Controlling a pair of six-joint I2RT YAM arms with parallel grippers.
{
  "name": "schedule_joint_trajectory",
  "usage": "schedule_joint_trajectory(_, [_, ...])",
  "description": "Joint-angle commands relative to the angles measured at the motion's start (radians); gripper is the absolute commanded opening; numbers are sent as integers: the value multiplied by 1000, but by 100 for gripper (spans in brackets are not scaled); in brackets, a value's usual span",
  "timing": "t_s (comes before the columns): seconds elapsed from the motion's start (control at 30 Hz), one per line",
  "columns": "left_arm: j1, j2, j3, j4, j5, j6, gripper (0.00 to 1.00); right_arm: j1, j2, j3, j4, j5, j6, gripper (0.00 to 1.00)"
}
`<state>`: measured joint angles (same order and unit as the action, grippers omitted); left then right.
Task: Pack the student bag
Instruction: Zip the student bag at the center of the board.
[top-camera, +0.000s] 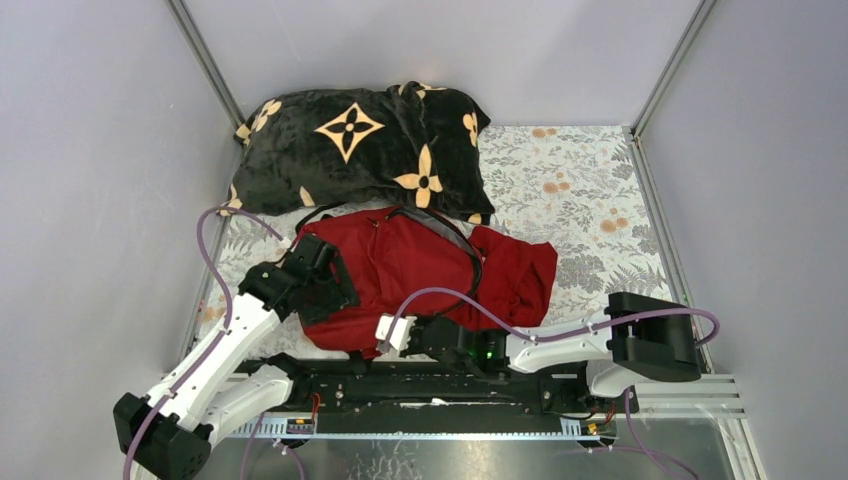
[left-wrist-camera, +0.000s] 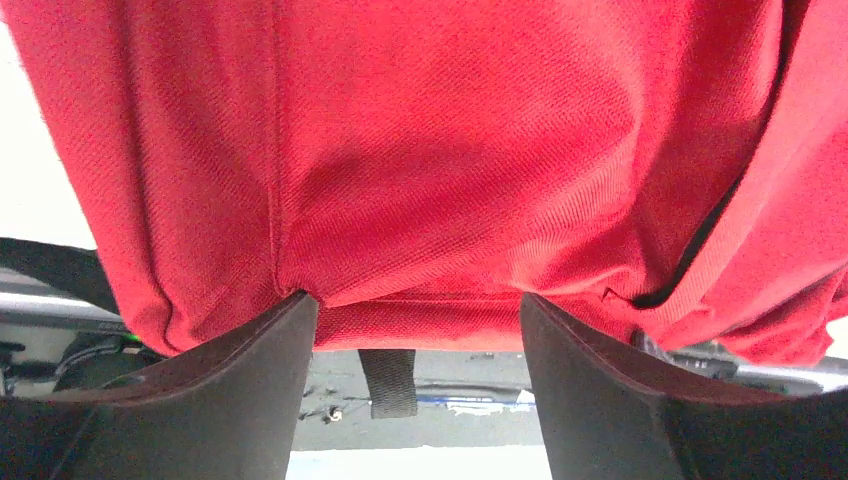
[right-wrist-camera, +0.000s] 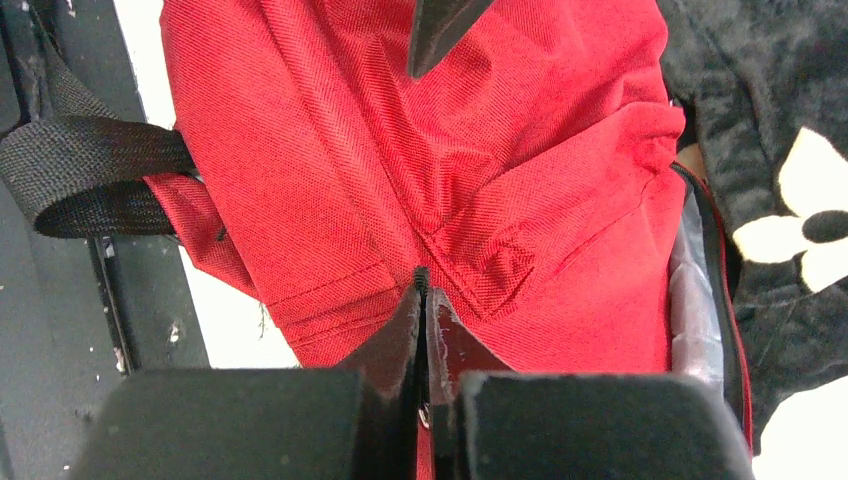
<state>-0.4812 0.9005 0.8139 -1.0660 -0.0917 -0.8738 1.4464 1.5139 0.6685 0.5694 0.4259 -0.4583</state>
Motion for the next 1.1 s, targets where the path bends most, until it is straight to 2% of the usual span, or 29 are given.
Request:
schedule_joint_trajectory(0.0, [7,-5,-48,116,174,55,83,6,-73,-30,16,30,74,0])
schedule_joint_trajectory(0.07, [6,0,-61,123,179,81,82,6,-85,-38,14,22,105,0])
schedule_joint_trajectory(0.2, [6,12,-98,138,151,84,70,6,-112,-55,20,8,162,0])
schedule_joint_trajectory(0.27, [7,20,-111,153,155,82,67,6,-125,-59,11,9,182,3])
schedule_joint_trajectory(0.47, [7,46,-92,156,148,94,66,5,-114,-71,19,10,225,11])
schedule_joint_trajectory(0.6, [7,43,-93,158,153,96,67,5,-93,-70,31,17,230,12])
schedule_joint_trajectory(0.7, [7,41,-94,161,155,98,67,5,-81,-63,40,18,230,22])
schedule_joint_trajectory(0.77, [6,44,-93,166,159,100,67,5,-72,-56,40,25,231,24])
schedule_joint_trajectory(0.83, [7,49,-91,169,163,103,67,5,-66,-55,48,30,231,22])
schedule_joint_trajectory(0.97, [6,55,-89,174,172,108,67,5,-60,-54,46,35,218,0])
schedule_joint_trajectory(1.07, [5,53,-79,178,189,130,66,5,-74,-69,62,55,220,0])
